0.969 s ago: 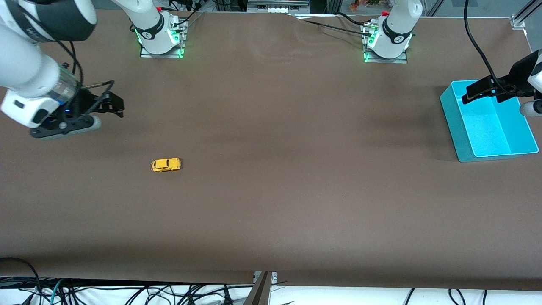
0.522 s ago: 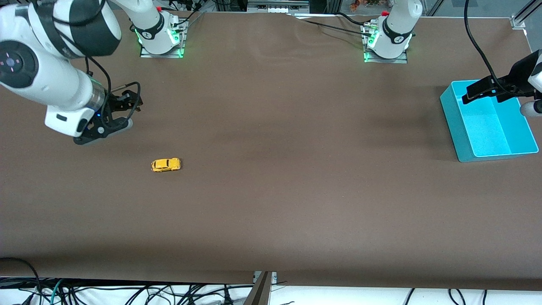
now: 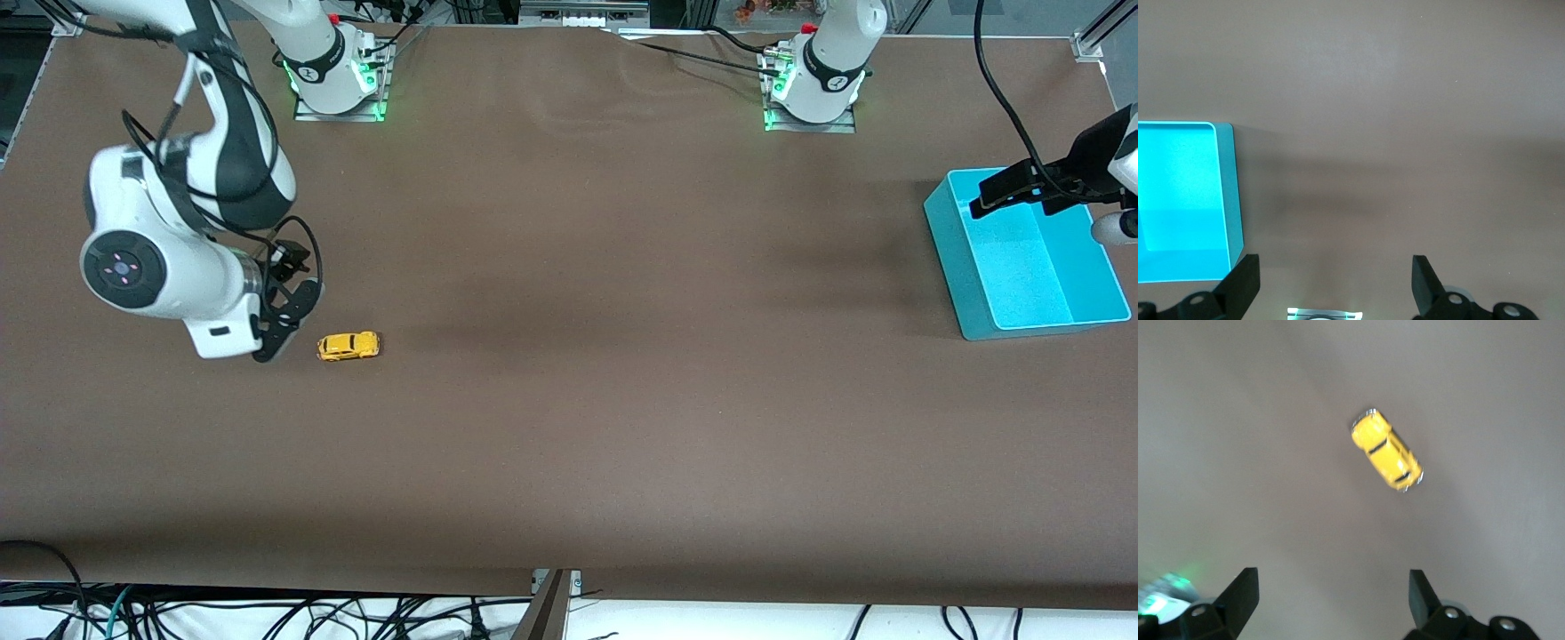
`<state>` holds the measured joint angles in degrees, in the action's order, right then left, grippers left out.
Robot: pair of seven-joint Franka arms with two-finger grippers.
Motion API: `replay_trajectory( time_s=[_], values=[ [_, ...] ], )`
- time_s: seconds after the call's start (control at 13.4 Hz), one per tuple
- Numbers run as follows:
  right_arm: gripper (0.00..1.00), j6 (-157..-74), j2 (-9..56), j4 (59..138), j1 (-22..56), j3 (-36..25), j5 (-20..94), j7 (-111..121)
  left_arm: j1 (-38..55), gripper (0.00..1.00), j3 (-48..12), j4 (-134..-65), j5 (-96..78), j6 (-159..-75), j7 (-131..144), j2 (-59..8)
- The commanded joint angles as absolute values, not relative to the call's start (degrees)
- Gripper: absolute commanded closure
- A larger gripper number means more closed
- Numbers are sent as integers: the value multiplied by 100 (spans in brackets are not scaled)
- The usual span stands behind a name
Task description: Wind and store yellow beetle car
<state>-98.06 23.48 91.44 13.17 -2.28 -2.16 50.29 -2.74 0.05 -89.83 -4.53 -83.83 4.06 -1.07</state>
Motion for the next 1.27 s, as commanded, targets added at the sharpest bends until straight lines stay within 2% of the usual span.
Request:
replay_trajectory(
  time_s=[0.0,0.6,1.19],
  values=[
    [1,-10351,2592,9271,1213,-193,-237,5991,-299,0,-26,-8956,-387,-8332,369,-123],
    [1,-12944,2637,10888,1160,-202,-167,7821,-255,0,-79,-8930,-395,-8341,395,-123],
    [2,-13965,2794,11338,1151,-193,-167,8376,-290,0,-88,-8947,-387,-8367,343,-141]
  ],
)
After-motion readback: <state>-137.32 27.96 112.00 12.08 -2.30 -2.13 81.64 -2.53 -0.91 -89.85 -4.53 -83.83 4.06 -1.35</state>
